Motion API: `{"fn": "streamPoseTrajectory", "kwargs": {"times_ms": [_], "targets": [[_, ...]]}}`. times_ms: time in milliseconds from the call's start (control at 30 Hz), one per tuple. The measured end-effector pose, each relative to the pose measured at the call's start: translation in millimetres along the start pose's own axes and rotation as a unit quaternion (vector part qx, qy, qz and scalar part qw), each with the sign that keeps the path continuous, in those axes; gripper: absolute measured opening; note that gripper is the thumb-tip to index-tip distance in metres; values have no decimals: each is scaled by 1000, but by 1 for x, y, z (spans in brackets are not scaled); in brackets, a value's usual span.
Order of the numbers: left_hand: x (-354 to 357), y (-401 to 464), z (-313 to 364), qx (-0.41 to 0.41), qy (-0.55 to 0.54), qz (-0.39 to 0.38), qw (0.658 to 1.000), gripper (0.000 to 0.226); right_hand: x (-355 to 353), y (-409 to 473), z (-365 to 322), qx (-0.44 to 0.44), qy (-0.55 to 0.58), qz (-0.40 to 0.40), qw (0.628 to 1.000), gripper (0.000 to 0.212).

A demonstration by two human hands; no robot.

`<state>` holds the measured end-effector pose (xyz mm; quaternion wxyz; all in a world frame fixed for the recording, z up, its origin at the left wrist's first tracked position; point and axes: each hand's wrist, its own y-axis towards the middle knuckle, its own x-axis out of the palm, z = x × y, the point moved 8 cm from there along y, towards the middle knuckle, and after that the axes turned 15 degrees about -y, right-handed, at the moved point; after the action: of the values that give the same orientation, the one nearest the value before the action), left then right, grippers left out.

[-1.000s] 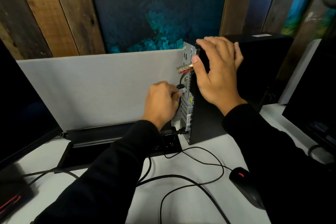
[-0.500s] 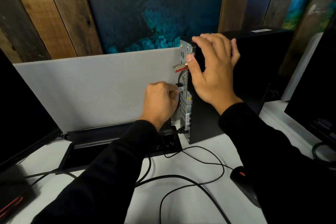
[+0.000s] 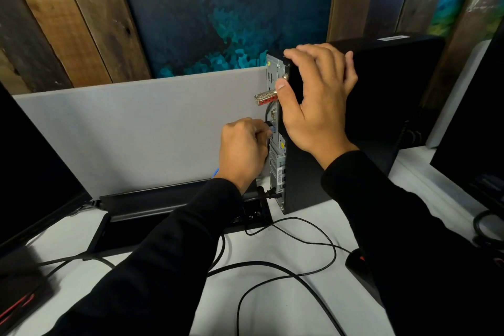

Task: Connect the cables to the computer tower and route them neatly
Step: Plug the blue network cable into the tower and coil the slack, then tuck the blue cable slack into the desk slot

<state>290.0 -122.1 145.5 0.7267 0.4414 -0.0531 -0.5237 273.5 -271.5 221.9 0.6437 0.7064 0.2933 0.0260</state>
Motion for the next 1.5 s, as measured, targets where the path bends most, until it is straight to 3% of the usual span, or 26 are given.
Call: {"fn": "streamPoseTrajectory", "kwargs": {"times_ms": [333, 400, 467, 533, 633, 700, 800, 900, 1000, 1133, 1300, 1400, 1500], "targets": [[-25, -37, 6, 35, 26, -2, 999, 19, -7, -14, 1, -21, 3, -43, 999, 49], [-56, -59, -19, -15, 11, 37, 999, 26, -15, -32, 5, -10, 25, -40, 999, 53], [-85, -79, -66, -116, 30, 46, 992, 37, -25, -59, 6, 5, 51, -22, 998, 50], [-92, -97, -105, -207, 96, -40, 973, 40, -25, -92, -1, 1, 70, -30, 997, 42], [-75, -116, -129, -239, 132, -170, 947, 33, -10, -133, -25, -47, 118, -86, 988, 20], [-69, -122, -136, -241, 127, -186, 944, 26, 2, -152, -38, -76, 164, -129, 975, 8], [-75, -131, -147, -262, 125, -176, 941, 27, 17, -174, -40, -67, 187, -191, 961, 12], [-74, -150, -163, -347, 58, -249, 902, 29, 22, -192, -32, -51, 187, -224, 955, 12], [-70, -157, -166, -317, 17, -296, 901, 28, 29, -203, -25, -25, 191, -258, 947, 9], [-53, -160, -161, -243, 51, -371, 895, 25, 40, -211, -26, -13, 199, -298, 933, 9], [-42, -152, -165, -247, 100, -433, 861, 37, 43, -211, -20, -1, 196, -321, 927, 12], [-49, -152, -168, -288, 84, -413, 860, 43, 40, -215, -13, 2, 196, -333, 922, 11], [-57, -141, -158, -260, 34, -335, 905, 32, 40, -218, -6, 7, 190, -341, 921, 10]]}}
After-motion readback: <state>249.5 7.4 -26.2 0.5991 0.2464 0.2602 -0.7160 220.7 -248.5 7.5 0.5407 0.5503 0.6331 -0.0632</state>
